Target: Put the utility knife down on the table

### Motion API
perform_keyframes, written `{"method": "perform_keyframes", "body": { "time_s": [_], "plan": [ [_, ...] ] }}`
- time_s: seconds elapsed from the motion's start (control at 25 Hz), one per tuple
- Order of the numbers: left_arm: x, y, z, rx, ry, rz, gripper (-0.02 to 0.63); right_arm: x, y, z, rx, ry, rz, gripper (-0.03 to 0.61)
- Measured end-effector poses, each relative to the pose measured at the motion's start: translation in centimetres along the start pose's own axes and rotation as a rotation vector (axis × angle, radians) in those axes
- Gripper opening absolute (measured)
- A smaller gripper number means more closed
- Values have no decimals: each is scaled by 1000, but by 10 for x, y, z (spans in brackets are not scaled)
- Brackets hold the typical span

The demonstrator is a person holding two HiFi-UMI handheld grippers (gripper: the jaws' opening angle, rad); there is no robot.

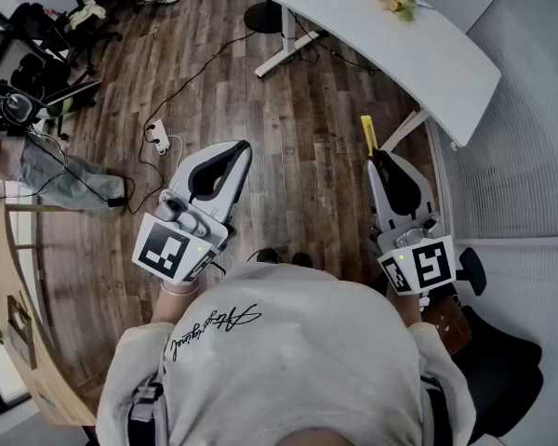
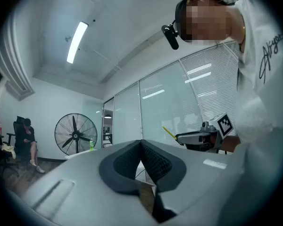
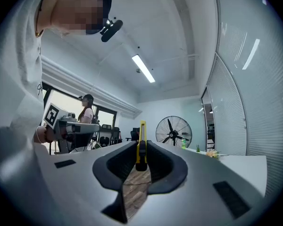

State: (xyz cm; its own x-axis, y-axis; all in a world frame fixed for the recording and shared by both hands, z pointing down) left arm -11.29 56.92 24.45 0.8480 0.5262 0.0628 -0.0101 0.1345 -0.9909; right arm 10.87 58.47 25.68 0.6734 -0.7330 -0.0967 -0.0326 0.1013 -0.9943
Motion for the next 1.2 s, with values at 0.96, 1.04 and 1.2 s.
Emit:
{"method": "perform_keyframes", "body": {
  "time_s": [0.96,1.04,1.2],
  "plan": [
    [22,0,9,-1,-14,-1,-3,-8,6,26,31,-13,-1,66],
    [25,1,10,-2,-12,0,-2,-7,9,30,39,-15,0,66],
    [33,3,6,-2,-6,-3,-2,-2,12,37,44,-13,3,66]
  ]
}}
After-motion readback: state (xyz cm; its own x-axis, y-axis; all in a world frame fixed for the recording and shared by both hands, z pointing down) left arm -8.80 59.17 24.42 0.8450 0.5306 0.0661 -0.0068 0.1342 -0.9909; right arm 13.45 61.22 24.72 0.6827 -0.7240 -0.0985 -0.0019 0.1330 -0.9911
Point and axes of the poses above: the fingertips, and each gripper's own axes: z backward along the fingers, x to its right, y out of its top, the point moved 4 cm from there along z, backward along the fingers, and after that the axes turned 15 degrees about y, right-handed, at the moved point
